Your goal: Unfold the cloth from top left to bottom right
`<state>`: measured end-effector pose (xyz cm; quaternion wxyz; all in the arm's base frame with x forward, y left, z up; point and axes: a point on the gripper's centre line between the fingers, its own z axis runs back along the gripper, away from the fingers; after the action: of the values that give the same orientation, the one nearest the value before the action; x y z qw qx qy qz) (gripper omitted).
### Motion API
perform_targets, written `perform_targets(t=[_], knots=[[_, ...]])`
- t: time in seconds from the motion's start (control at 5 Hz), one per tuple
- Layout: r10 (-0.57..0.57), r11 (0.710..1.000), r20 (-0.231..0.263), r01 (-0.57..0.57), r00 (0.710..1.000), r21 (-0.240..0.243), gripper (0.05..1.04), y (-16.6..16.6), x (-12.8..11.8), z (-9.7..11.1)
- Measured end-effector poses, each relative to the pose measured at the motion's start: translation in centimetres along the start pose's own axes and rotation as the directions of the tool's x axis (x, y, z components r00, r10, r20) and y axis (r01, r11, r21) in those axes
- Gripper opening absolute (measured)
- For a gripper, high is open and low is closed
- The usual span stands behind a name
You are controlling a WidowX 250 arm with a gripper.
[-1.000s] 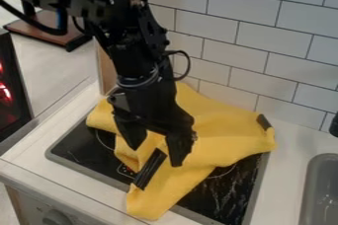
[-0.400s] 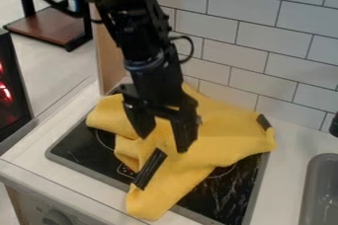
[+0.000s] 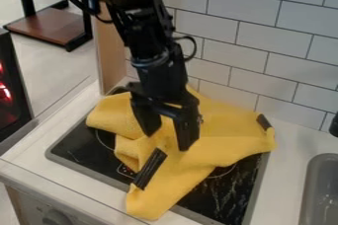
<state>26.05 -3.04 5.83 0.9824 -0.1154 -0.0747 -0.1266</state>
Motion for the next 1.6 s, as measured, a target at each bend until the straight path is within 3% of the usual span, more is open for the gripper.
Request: perform_targets(t=[0.2, 0.4, 0.8, 1.0, 1.2, 1.6], knots=[[-0.023, 1.000, -0.025, 0.023, 0.999, -0.007, 0.999, -0.1, -0.1, -1.0], [-0.023, 1.000, -0.028, 0.023, 0.999, -0.003, 0.937, -0.1, 0.1, -1.4], [-0.011, 1.000, -0.002, 0.011, 1.000, 0.001, 0.325, -0.1, 0.3, -1.5], [-0.009, 1.000, 0.019, 0.009, 1.000, 0.002, 0.126, -0.3, 0.3, -0.8], [-0.027, 1.000, 0.014, 0.028, 1.000, -0.008, 0.048, -1.5, 0.0, -0.7], [-0.112, 0.993, -0.002, 0.112, 0.994, -0.045, 0.048, -6.0, -1.2, -0.6]])
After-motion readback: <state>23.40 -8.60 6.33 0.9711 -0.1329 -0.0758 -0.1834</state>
